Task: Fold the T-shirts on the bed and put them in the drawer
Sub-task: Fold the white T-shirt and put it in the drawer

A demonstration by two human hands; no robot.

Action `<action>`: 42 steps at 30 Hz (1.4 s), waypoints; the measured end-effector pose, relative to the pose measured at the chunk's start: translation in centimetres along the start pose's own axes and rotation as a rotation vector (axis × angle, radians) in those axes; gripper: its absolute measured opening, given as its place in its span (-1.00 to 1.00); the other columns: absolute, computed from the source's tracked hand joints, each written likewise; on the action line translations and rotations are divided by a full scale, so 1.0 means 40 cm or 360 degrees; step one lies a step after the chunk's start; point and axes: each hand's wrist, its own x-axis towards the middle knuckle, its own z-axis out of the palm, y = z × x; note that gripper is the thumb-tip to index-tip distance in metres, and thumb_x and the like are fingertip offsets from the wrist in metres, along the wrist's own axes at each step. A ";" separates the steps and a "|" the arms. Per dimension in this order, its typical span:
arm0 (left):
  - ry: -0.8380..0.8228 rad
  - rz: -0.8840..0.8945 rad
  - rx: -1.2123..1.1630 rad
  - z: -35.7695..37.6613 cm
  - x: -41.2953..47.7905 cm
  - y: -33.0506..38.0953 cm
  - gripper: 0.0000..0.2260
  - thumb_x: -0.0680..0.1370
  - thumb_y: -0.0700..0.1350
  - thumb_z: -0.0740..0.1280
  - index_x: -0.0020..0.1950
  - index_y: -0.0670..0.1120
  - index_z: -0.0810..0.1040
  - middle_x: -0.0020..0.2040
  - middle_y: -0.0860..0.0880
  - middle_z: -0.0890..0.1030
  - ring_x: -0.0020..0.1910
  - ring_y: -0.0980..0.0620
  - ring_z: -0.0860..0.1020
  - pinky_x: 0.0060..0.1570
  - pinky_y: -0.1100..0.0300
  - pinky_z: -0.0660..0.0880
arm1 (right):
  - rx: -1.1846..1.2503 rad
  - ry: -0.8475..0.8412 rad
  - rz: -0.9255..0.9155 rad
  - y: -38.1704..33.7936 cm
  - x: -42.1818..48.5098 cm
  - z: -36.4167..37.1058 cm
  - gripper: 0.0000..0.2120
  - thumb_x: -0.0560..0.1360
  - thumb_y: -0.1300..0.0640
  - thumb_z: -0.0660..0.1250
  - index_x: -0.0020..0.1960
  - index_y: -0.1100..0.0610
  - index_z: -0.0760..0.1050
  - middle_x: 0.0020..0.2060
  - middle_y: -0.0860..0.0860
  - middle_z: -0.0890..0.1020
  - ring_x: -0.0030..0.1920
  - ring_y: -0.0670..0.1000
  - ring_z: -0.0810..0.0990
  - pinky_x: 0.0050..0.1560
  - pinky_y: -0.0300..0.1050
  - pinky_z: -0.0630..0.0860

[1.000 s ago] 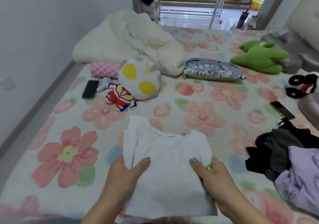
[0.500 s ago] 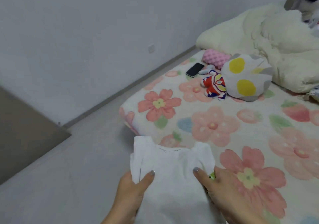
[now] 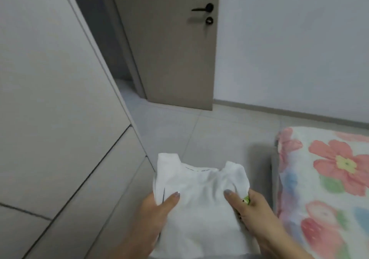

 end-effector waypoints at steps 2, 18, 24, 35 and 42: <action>0.0166 0.0007 -0.0078 -0.103 0.017 -0.014 -0.92 0.44 -0.26 0.41 -0.17 -0.10 0.68 -0.17 -0.07 0.71 -0.17 -0.01 0.68 -0.32 0.25 0.56 | -0.0096 -0.0183 0.0055 -0.020 0.042 0.106 -0.81 0.46 0.07 0.37 -0.22 0.19 0.53 -0.59 -0.11 0.50 -0.58 -0.21 0.39 -0.54 -0.38 0.29; 0.1330 -0.0321 -0.0762 -0.500 0.003 -0.175 -0.87 0.43 -0.20 0.43 -0.03 -0.10 0.62 -0.22 0.00 0.70 -0.19 0.00 0.65 -0.24 0.19 0.54 | -0.1204 -0.1335 0.0029 -0.086 0.216 0.709 -0.81 0.50 0.02 0.31 -0.03 0.14 0.55 -0.16 0.06 0.66 -0.13 0.04 0.63 -0.11 -0.04 0.56; 0.1489 -0.0413 -0.1126 -0.419 0.018 -0.179 -0.70 0.38 -0.17 0.47 0.08 -0.16 0.58 -0.06 -0.12 0.69 -0.05 -0.14 0.63 -0.08 0.02 0.56 | -0.1265 -0.1819 0.0132 -0.071 0.339 0.766 -0.92 0.51 0.06 0.31 -0.04 0.05 0.53 -0.14 -0.04 0.66 -0.12 -0.05 0.62 -0.20 -0.22 0.54; 0.2013 -0.0145 -0.1914 -0.145 0.127 -0.299 -0.42 0.14 -0.44 0.47 0.15 -0.27 0.52 -0.02 -0.28 0.65 -0.08 -0.23 0.64 -0.26 0.00 0.60 | -0.1852 -0.2395 0.0208 0.082 0.520 0.841 -0.89 0.48 0.06 0.36 -0.06 0.09 0.55 -0.18 0.02 0.67 -0.22 -0.05 0.64 -0.32 -0.24 0.55; 0.2295 -0.0154 -0.2014 -0.142 0.180 -0.605 -0.42 0.16 -0.40 0.50 0.17 -0.20 0.53 0.00 -0.23 0.66 -0.04 -0.23 0.63 -0.15 -0.11 0.58 | -0.1956 -0.2263 -0.0245 0.418 0.685 1.019 -0.59 0.44 0.13 0.42 0.24 0.05 0.39 0.13 0.00 0.52 0.06 -0.01 0.51 -0.06 -0.20 0.42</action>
